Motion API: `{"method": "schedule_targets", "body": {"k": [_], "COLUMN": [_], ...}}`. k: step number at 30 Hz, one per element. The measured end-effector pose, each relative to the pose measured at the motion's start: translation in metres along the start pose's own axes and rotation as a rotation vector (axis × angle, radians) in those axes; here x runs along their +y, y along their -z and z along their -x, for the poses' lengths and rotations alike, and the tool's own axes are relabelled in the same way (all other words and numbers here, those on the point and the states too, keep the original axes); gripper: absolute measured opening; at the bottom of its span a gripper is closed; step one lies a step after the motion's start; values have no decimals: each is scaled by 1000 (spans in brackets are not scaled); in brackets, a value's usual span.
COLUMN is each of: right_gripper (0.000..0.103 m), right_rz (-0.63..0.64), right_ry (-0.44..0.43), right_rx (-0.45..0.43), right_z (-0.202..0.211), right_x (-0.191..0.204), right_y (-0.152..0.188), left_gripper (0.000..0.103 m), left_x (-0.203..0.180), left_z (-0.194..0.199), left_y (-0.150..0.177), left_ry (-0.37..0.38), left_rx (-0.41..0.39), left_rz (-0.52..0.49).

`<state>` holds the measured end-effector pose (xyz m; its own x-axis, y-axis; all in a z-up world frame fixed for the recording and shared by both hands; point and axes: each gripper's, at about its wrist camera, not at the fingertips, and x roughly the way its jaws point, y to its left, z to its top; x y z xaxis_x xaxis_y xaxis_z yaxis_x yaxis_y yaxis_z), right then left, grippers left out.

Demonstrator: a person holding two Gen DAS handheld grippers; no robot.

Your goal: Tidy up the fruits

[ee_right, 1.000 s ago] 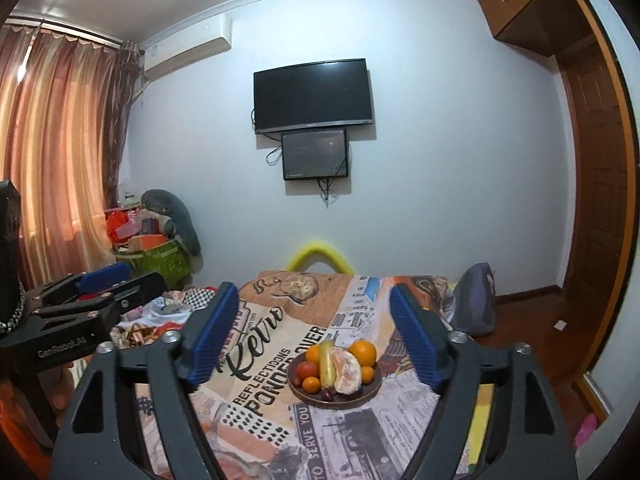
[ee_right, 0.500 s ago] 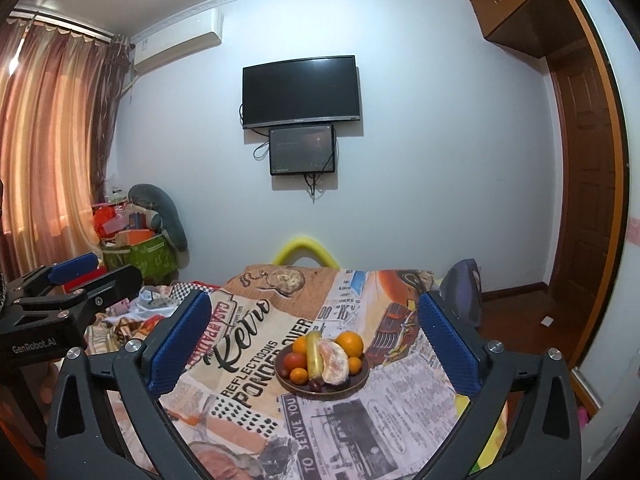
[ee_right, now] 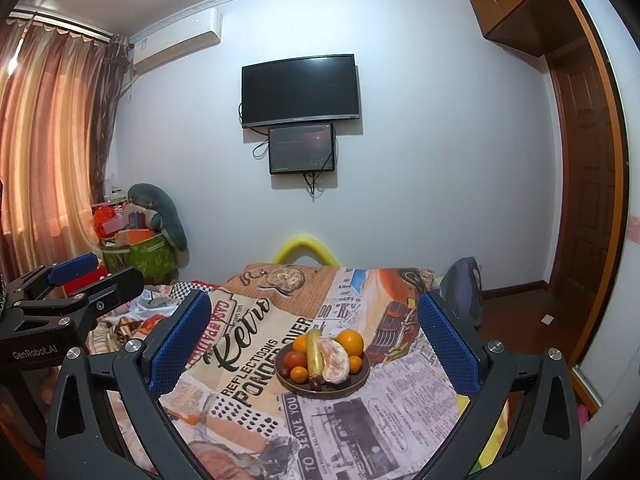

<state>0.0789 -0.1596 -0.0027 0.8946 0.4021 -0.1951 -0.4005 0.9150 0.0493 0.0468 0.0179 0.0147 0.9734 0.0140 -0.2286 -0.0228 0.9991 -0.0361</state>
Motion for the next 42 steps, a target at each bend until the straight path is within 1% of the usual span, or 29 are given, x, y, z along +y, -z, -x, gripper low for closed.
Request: {"method": "schedule_targets", "body": {"k": [37, 42], "right_gripper": [103, 103], "right_rz": [-2, -1], "right_ry": [17, 19], "right_rx": [-6, -6], "right_z": [3, 2], "right_x": [-4, -5], "right_y": [-4, -4], "left_gripper": [103, 103], "left_x": [-5, -5], "left_z": [1, -1], "left_y": [-2, -2], "left_ry": [-6, 9], "left_rx": [-22, -13], "left_rz": [-8, 2]}}
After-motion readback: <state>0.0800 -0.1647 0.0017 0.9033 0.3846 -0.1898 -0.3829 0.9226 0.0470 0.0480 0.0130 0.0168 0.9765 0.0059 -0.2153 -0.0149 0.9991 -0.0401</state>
